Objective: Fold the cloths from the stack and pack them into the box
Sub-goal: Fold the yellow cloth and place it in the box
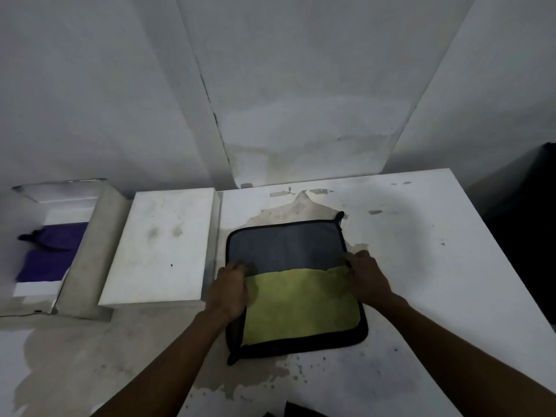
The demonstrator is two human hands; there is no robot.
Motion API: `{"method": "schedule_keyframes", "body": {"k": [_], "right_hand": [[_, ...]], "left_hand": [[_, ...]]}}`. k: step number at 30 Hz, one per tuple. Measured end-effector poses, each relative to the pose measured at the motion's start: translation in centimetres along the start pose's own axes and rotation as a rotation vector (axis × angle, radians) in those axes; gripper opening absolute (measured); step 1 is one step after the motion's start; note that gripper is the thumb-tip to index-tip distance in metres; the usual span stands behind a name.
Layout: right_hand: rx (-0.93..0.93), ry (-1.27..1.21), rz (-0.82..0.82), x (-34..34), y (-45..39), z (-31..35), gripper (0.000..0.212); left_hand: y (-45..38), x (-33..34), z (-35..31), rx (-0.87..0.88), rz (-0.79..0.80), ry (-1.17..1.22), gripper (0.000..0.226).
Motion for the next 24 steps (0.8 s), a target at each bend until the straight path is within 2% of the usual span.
{"method": "schedule_keyframes", "body": {"k": [2,3,6,8,9,12,15,19,22,24], "right_hand": [[-0.015,0.05,0.062,0.2,-0.9,-0.3,0.046],[-0.018,0.064,0.078,0.2,-1.2,-0.5,0.041],[-0.029,0.041,0.047,-0.5,-1.5,-0.4,0.007],[-0.026,-0.055,0.046,-1.0,-1.7,-0.2,0.022],[0.004,-0.121,0.034,-1.3,-2.0,-0.3,0.022],[0.102,-0.325,-0.03,-1.9,-2.4,-0.7,0.018],[0.194,-0.496,-0.018,-1.6,-2.6,-1.3,0.017],[0.257,-0.547,-0.03,-1.0,-2.6,-1.2,0.017],[0.276,-0.54,0.015,-0.9,-2.4,-1.0,0.035],[0.326,-0.49,0.025,-1.0,-2.1,-1.0,0.043]], "left_hand": [[-0.8,0.6,0.5,-0.033,0.054,-0.063,0.039],[-1.2,0.9,0.8,-0.043,0.077,-0.077,0.038],[-1.7,1.2,1.1,-0.052,0.086,-0.061,0.031],[-2.0,0.8,1.1,-0.048,0.054,0.035,0.015],[-2.1,0.6,1.2,-0.059,0.026,0.113,0.008],[-2.2,-0.1,1.9,-0.164,-0.069,0.306,0.025],[-2.3,-0.1,2.1,-0.215,-0.075,0.37,0.027],[-2.4,0.2,2.0,-0.289,-0.056,0.473,0.017],[-2.5,0.2,1.6,-0.338,-0.023,0.485,0.026],[-2.4,-0.1,1.1,-0.354,-0.007,0.459,0.017]]}}
Point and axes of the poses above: each hand's wrist, its own y-axis away from the middle knuckle, its own x-axis out of the palm, z = x × y, the point moved 2 cm from there along -y, towards the middle knuckle, and after that the axes turned 3 degrees about y, right-handed, at the moved point
